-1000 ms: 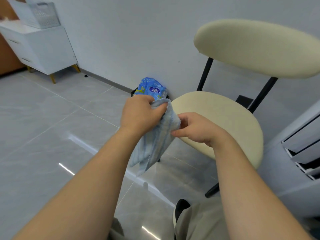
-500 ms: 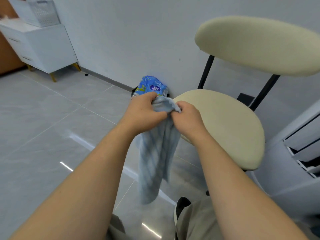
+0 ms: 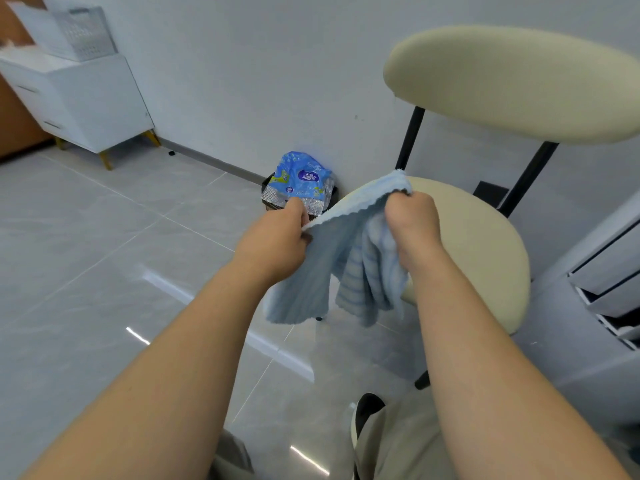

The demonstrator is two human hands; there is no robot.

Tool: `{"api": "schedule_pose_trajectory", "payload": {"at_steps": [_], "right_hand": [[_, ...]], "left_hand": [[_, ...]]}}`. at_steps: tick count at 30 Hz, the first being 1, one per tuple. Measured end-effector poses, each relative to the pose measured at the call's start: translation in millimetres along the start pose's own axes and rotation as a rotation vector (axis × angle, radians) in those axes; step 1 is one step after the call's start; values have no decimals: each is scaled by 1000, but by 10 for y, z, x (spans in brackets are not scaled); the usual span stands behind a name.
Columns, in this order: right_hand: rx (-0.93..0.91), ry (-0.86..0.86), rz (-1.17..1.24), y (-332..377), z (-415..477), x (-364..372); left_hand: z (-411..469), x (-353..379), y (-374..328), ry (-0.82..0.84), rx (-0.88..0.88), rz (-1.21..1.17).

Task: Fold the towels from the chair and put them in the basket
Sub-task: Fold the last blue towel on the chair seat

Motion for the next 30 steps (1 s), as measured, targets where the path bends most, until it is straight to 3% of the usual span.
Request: {"api": "schedule_pose_trajectory", "payload": {"at_steps": [4,7,10,13,17,20,23,26,30], "right_hand": [[181,-14,161,-66,41,-79],[404,73,329,-118,26,-61],[550,176,490,-106,-14,36],[494,227,491,-100,5,147],[566,246,744,-26,-102,171],[559,275,806,54,-163,182],[527,251,810,49,-108,125],[472,123,726,-77,52,-15],[366,-8,328,-247,243,-177]], "left_hand": [[-61,-41,-188,-43,191,-75],[-142,-26,-318,-45,377,-15],[-203,122,-299,98,328,30],[-262,263,-318,220,253,40],[-346,356,-394,176,227,56],[-371,413,-444,145,183,32],[-298,432,-397,115,159,79],[-168,294,-248,77,117,69],[-22,-74,-78,-109,81,-33]]}}
Point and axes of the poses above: each hand's wrist, its own z-axis towards the middle knuckle, its own x-axis out of the palm, y = z × x, the point moved 6 cm from there along z, towards the middle knuckle, and after that the axes turned 13 degrees about -y, right-handed, at the moved point
